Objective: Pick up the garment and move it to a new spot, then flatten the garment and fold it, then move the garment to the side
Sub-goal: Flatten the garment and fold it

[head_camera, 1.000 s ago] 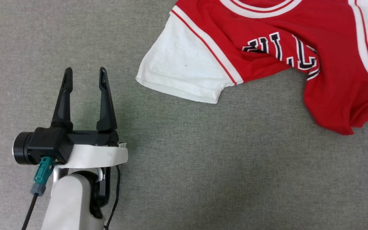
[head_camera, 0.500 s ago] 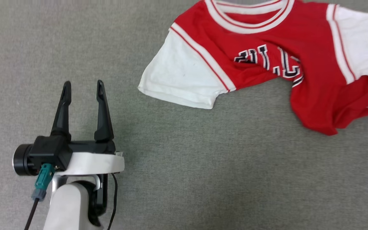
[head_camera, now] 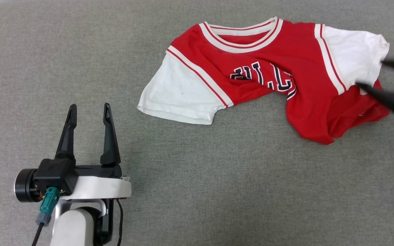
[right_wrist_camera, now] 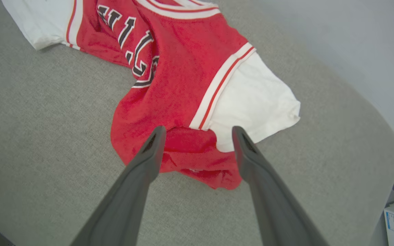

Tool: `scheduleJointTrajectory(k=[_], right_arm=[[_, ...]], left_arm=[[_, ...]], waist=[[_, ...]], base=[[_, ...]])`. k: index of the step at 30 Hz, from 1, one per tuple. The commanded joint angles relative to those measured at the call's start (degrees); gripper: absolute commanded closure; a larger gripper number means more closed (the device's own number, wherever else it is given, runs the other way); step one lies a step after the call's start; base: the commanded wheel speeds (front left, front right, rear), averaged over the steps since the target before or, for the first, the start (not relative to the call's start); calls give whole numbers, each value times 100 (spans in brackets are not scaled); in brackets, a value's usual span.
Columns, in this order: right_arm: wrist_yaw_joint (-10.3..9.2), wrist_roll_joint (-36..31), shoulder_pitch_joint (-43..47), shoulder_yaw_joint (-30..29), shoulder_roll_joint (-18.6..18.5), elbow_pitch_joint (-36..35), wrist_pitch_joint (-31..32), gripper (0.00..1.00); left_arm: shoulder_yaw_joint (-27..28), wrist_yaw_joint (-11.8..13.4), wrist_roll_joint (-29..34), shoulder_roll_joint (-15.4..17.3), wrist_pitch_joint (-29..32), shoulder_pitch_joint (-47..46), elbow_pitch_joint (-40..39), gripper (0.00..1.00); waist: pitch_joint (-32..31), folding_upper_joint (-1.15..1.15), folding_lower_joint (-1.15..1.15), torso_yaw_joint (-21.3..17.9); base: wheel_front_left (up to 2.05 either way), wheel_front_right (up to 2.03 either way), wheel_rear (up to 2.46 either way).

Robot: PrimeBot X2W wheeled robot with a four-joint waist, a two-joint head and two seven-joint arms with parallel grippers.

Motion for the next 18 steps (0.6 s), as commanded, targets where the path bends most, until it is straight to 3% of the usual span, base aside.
scheduleJointTrajectory(k=[1,6,12,18], right_arm=[[-4,130,126,104,-28,-57,318,0],[-4,174,174,373,96,153,1019,0],[-3,-132,168,809,443,972,884,0],[-8,-212,351,1610,674,1795,572,0]], left_arm=[[10,-9,9,-8,-14,58,-13,0],[-39,-50,7,-13,-14,-59,-34,0],[-136,-71,8,-16,-14,-239,-2,0],[-127,-53,4,-19,-14,-332,59,0]], waist=[[18,0,0,8],[190,0,0,86],[494,0,0,240],[584,0,0,279]], base=[[0,0,0],[0,0,0],[0,0,0],[0,0,0]])
